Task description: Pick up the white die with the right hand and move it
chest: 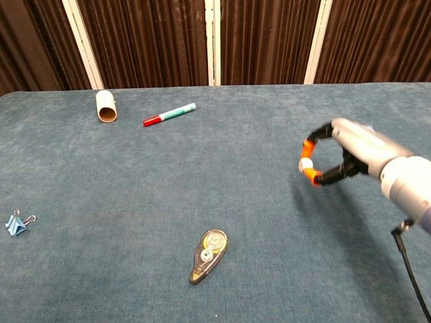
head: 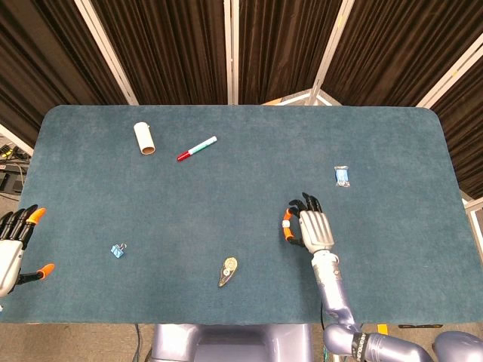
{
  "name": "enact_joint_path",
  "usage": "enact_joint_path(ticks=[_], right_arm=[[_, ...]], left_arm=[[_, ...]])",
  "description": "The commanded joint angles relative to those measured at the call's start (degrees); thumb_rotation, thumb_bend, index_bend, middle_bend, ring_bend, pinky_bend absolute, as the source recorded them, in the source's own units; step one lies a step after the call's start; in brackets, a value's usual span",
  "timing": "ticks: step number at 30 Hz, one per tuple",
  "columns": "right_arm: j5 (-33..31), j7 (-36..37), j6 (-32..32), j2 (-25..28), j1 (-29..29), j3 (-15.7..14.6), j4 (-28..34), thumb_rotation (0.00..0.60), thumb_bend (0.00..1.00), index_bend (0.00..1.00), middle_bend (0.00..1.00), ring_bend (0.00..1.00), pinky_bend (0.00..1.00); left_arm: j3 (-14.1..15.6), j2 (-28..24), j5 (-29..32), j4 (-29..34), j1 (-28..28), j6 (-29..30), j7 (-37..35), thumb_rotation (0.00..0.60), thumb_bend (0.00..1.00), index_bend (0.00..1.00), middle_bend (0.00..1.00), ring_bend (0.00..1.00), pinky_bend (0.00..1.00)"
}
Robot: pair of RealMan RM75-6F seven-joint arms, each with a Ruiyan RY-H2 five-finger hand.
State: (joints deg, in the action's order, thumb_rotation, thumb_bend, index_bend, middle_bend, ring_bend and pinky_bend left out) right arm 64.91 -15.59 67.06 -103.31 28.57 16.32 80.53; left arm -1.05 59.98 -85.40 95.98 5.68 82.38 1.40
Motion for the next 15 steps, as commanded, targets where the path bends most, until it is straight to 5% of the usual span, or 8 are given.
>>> enact_joint_path(ticks=[1,6,11,15], right_arm=[[2.44,-3.83,3.64,5.19,0.75,3.04,8.30,0.600,0.40,0.62,0.24,0.00,0.00],[0.68,-9.99,5.24,10.73,1.10,5.34,18.03,0.600,0.34,0.51,0.19,0.00,0.00],[-0.64,-12.55,6.22,12.65,0.87,4.66,21.67,0.600,0.25,0.35,0.10,0.00,0.00],[-1.32,-11.49,6.62,13.35,-0.20,2.91,21.58,0.600,0.23,0.32,0.08,0.00,0.00]], left_arm=[[0.00,0.00,-0.01,0.04,-0.03,0.07,0.10,0.600,0.08,0.00,0.00,0.00,0.00],[0.02,-0.12,-0.23,0.34,-0.17,0.45,0.21,0.600,0.08,0.00,0.00,0.00,0.00],[0.09,-0.19,-0.43,0.48,-0.28,0.68,0.25,0.600,0.08,0.00,0.00,0.00,0.00],[0.24,-0.25,-0.78,0.54,-0.42,0.92,0.17,0.600,0.08,0.00,0.00,0.00,0.00]])
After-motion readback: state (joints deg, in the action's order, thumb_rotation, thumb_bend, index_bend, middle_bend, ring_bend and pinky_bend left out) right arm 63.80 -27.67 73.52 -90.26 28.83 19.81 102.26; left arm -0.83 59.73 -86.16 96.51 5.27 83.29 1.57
